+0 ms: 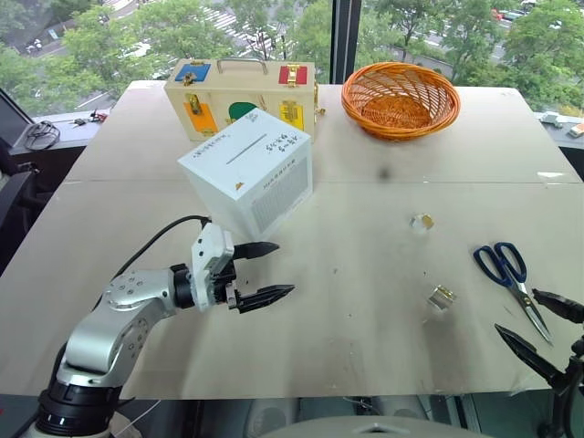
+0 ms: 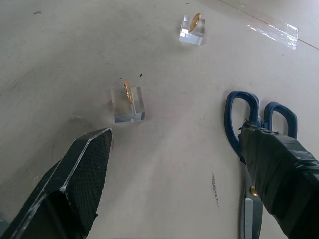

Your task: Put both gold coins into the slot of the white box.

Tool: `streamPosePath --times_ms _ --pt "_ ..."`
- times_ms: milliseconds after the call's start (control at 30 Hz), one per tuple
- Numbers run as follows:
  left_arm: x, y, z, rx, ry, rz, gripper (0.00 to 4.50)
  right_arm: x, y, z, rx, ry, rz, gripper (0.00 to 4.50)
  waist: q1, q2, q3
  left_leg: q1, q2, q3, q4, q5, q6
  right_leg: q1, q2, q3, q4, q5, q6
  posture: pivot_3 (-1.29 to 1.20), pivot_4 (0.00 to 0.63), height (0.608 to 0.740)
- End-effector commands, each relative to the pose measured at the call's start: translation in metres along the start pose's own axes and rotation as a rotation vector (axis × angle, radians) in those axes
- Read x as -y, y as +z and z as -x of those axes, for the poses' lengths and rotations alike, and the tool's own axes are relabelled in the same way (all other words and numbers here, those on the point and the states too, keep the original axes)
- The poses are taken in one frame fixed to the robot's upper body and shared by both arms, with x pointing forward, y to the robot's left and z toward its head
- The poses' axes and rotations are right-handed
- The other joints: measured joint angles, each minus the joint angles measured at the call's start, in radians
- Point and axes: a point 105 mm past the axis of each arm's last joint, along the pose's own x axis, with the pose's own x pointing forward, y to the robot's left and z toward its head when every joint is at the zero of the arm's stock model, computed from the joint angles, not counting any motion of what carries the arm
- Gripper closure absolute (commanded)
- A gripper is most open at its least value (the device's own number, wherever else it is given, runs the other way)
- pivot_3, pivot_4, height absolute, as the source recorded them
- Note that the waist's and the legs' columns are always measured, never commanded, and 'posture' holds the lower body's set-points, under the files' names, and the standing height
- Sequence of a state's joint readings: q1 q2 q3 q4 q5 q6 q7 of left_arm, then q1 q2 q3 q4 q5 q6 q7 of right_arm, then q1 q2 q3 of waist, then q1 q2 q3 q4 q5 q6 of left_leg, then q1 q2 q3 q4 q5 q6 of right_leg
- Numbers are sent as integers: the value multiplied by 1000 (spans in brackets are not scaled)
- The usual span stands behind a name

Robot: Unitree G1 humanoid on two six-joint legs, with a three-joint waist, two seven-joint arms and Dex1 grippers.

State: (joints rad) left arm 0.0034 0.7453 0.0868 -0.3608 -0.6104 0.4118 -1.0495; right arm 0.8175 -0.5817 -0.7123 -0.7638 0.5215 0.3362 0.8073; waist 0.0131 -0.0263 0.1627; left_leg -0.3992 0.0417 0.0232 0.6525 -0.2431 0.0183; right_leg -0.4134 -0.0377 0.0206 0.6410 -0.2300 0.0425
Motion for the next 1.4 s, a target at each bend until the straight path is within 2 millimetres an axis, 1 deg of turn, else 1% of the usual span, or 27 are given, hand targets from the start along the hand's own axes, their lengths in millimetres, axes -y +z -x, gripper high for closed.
streamPosePath --times_ms 33,100,133,233,300,400,433,467,500,533,567,700,767,833,1033,1167,1333,1400 --pt "3 18 -2 40 -43 -42 0 -4 9 -4 -6 -38 36 140 0 0 0 0 0 0 0 0 0 0 0 0 0 0 0 0 150 740" --pt "9 37 -9 102 -104 -46 0 -7 18 -13 -24 -79 36 140 1 0 0 0 0 0 0 0 0 0 0 -1 0 0 0 0 150 740" --pt "10 43 -11 118 -120 -45 0 -9 20 -15 -29 -84 33 140 1 0 0 -1 0 -1 0 0 0 0 0 -1 0 0 0 0 150 740" --pt "19 56 -18 145 -187 -62 0 -20 32 -28 -2 -23 12 140 -1 0 -1 0 -1 0 1 0 0 0 0 0 1 0 0 0 150 740" --pt "25 60 -21 146 -234 -79 0 -23 35 -34 -4 0 -22 140 -2 0 -1 0 -2 0 1 0 0 0 1 0 1 0 0 0 150 740" --pt "37 55 -19 102 -319 -115 0 -27 33 -44 -35 23 -46 140 -1 0 -1 0 -3 0 1 0 0 0 2 1 1 0 0 0 150 740" --pt "39 53 -18 91 -331 -122 0 -27 33 -47 -42 24 -44 676 -2 0 -1 0 -3 0 1 0 0 0 3 0 1 0 0 0 150 740" --pt "39 51 -17 85 -337 -125 0 -29 33 -50 -48 34 -45 1029 -1 0 -1 0 -3 0 0 0 0 0 3 1 1 0 0 0 150 740" --pt "40 49 -16 82 -339 -124 0 -32 32 -52 -60 52 -44 1476 -1 0 -1 0 -3 0 0 0 0 0 3 1 1 0 0 0 150 740" --pt "40 48 -16 81 -340 -123 0 -34 31 -54 -68 65 -44 2041 -1 0 -1 -1 -3 0 0 0 0 0 3 0 1 0 0 0 150 740" --pt "41 48 -15 80 -340 -125 0 -34 29 -57 -82 64 -39 2412 1 0 -1 -1 -3 0 0 0 0 0 3 0 1 0 0 0 150 740" --pt "42 48 -14 80 -336 -139 0 -36 24 -65 -110 75 -20 2412 1 0 -1 0 -3 0 1 0 0 0 3 0 1 0 0 0 150 740" --pt "43 49 -15 79 -333 -143 0 -35 20 -69 -125 74 -19 2867 0 -1 -1 -1 -3 0 2 0 0 0 3 0 1 0 0 0 150 740" --pt "44 50 -15 76 -330 -144 0 -31 15 -73 -142 52 -6 2867 -1 -1 -1 -1 -3 0 2 0 0 0 3 1 1 0 0 0 150 740" --pt "43 52 -18 73 -320 -145 0 -24 11 -78 -147 40 -4 2867 -1 -1 -1 -1 -3 0 2 0 0 0 4 0 1 0 0 0 150 740" --pt "42 54 -18 74 -316 -144 0 -24 9 -80 -147 45 -5 2867 -1 -1 -1 0 -3 0 2 0 0 0 3 0 1 0 0 0 150 740" --pt "52 61 -21 78 -324 -152 0 -25 9 -83 -144 56 -5 2867 -1 -1 -1 -1 -3 0 2 0 0 0 4 0 1 0 0 0 150 740" --pt "59 66 -22 81 -326 -158 0 -24 9 -84 -142 56 -7 3402 -1 -1 -1 -1 -3 0 2 0 0 0 3 1 1 0 0 0 150 740"
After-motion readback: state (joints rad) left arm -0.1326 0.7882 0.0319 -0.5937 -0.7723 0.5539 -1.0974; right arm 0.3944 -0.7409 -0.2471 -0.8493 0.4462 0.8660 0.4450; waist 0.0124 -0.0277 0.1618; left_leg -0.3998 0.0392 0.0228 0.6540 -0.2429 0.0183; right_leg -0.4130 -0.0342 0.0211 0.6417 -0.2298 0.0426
